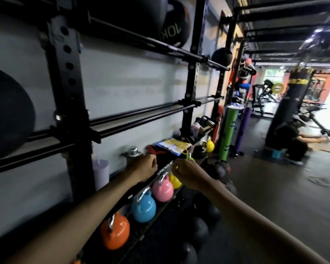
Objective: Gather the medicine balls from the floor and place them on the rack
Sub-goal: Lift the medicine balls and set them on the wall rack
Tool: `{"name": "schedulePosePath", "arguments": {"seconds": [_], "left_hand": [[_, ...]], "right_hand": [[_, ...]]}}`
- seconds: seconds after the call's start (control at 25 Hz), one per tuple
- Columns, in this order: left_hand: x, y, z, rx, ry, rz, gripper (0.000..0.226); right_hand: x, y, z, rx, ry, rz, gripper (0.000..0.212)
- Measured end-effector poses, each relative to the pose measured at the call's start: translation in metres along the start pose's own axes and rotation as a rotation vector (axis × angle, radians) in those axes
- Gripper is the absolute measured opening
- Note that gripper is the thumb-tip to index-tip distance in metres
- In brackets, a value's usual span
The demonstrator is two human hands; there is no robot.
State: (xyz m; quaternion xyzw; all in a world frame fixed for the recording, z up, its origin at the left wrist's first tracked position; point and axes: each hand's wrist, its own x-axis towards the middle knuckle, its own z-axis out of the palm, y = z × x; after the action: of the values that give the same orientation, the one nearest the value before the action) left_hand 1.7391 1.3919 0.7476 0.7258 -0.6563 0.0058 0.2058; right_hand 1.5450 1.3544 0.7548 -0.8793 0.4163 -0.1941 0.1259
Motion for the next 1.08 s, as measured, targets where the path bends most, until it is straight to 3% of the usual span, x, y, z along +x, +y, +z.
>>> {"name": "schedulePosePath", "arguments": {"seconds": [0.24,0.4,0.64,0.8,1.08], "left_hand": [[0.056,0.010,0.153,-0.063,-0.245,0.042,0.034],[0.070,0.010,0.233,-0.081,-0.446,0.041,0.021],[0.082,0.021,0.325,-0.067,-0.667,0.025,0.021],[0.084,0.034,0.378,-0.061,-0.774,0.008,0.024],[0.111,0.080,0.450,-0.066,-0.873,-0.181,0.024]], "right_hand": [[0.003,0.113,0.076,-0.051,-0.166,0.288,0.017],[-0.003,0.163,0.113,0.047,-0.238,0.449,0.021],[-0.019,0.237,0.166,0.031,-0.367,0.524,0.016],[-0.019,0.292,0.185,0.054,-0.444,0.565,0.026],[0.007,0.411,0.202,0.127,-0.576,0.554,0.022]]}}
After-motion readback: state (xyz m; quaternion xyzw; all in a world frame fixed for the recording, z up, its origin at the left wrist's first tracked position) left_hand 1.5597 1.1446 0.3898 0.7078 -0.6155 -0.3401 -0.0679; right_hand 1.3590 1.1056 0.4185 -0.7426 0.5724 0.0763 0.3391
